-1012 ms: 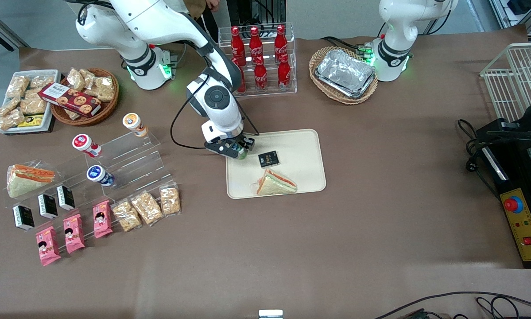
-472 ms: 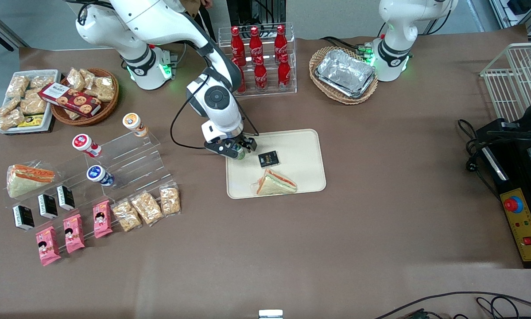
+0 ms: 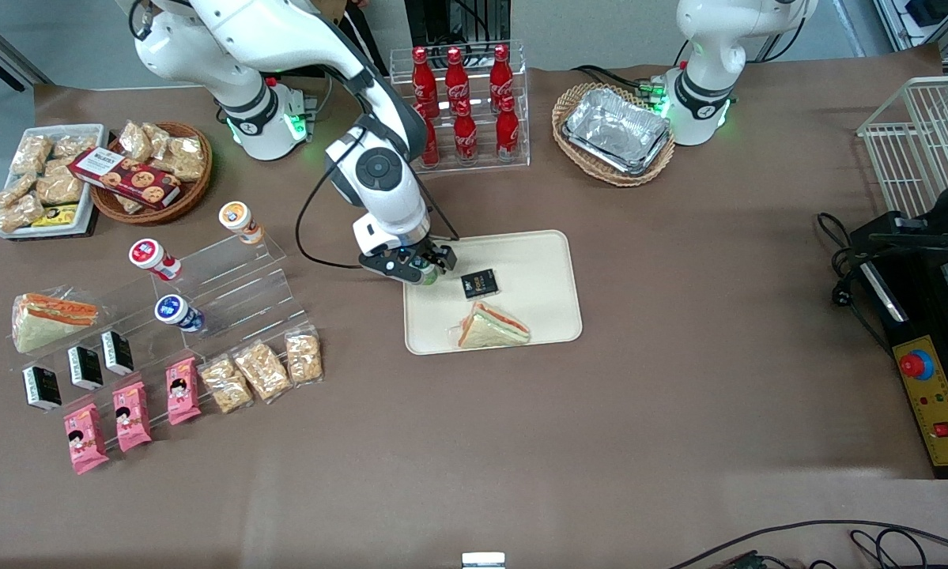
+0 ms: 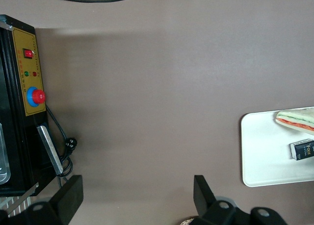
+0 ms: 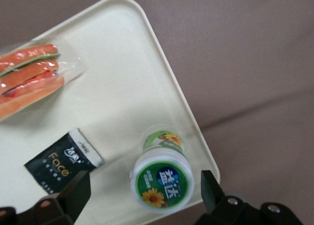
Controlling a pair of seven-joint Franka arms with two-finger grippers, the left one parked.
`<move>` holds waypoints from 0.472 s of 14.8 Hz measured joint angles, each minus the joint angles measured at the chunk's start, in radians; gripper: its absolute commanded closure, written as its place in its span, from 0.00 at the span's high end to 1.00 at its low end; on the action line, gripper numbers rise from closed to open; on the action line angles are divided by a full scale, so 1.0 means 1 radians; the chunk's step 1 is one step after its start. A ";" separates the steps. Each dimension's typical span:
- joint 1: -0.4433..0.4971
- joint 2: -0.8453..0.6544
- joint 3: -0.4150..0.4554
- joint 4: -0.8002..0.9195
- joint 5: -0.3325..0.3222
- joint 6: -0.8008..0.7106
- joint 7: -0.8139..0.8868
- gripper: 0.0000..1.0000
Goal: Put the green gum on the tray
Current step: 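Open the right gripper to release the bottle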
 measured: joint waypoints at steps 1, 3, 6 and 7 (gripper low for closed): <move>-0.011 -0.025 -0.003 0.008 0.000 -0.039 -0.023 1.00; -0.042 -0.083 -0.005 0.022 0.000 -0.122 -0.076 1.00; -0.087 -0.153 -0.006 0.056 0.000 -0.240 -0.144 1.00; -0.100 -0.170 -0.006 0.079 0.000 -0.287 -0.167 1.00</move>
